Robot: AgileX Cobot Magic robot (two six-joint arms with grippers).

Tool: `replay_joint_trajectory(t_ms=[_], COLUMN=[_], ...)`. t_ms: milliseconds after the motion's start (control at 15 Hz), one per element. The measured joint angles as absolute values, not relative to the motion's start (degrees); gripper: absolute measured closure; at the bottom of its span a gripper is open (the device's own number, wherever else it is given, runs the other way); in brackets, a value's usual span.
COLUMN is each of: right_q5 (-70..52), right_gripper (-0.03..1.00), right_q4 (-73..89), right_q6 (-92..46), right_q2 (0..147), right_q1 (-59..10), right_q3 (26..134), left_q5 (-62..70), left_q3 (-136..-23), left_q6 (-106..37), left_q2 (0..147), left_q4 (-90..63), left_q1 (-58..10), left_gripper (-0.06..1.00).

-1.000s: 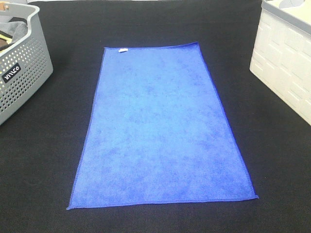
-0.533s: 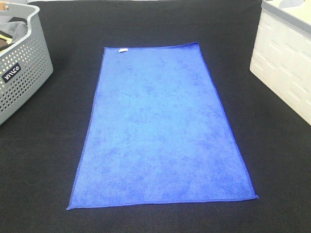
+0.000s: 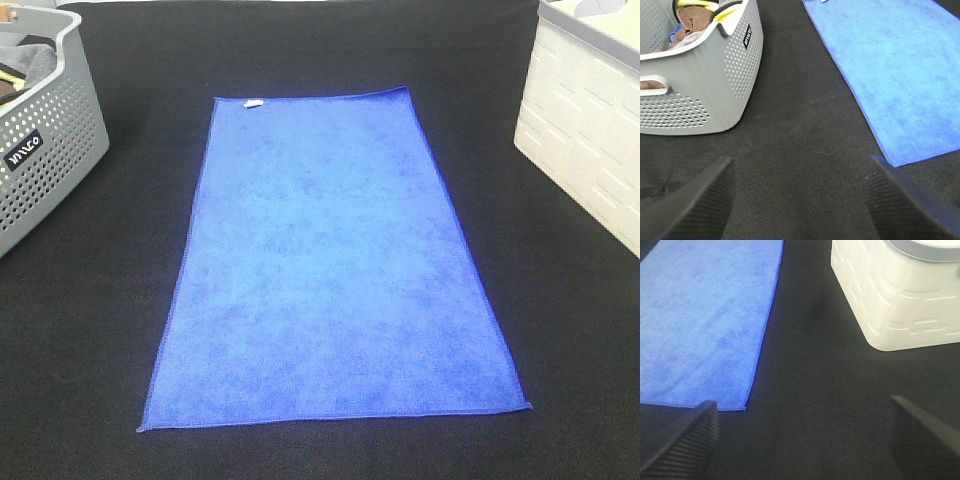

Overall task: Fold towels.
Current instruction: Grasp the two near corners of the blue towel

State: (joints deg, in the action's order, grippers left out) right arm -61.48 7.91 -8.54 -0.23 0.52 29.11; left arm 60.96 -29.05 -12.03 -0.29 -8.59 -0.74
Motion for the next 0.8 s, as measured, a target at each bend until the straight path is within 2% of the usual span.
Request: replay_joint_trajectory(t_ms=[400, 600, 800], right_q5=[-61.48, -57.58, -50.19], right_gripper=[0.12, 0.12, 0.12], right_q4=[7.91, 7.91, 8.02], right_q6=[-8.54, -3.90, 2.23], right_q2=[-0.23, 1.49, 9.17], right_q1=[0.52, 0.52, 0.52], right_q3=[29.11, 29.45, 29.45], left_q5=[60.33, 50.19, 44.12], left_q3=[-29.11, -29.45, -29.11], left_q6=[-9.63, 2.98, 6.13], left_q2=[-0.29, -0.17, 5.96], left_q4=[-9.00, -10.20, -13.35], left_q1=[-0.74, -0.74, -0.74], left_gripper=[0.25, 0.25, 0.25])
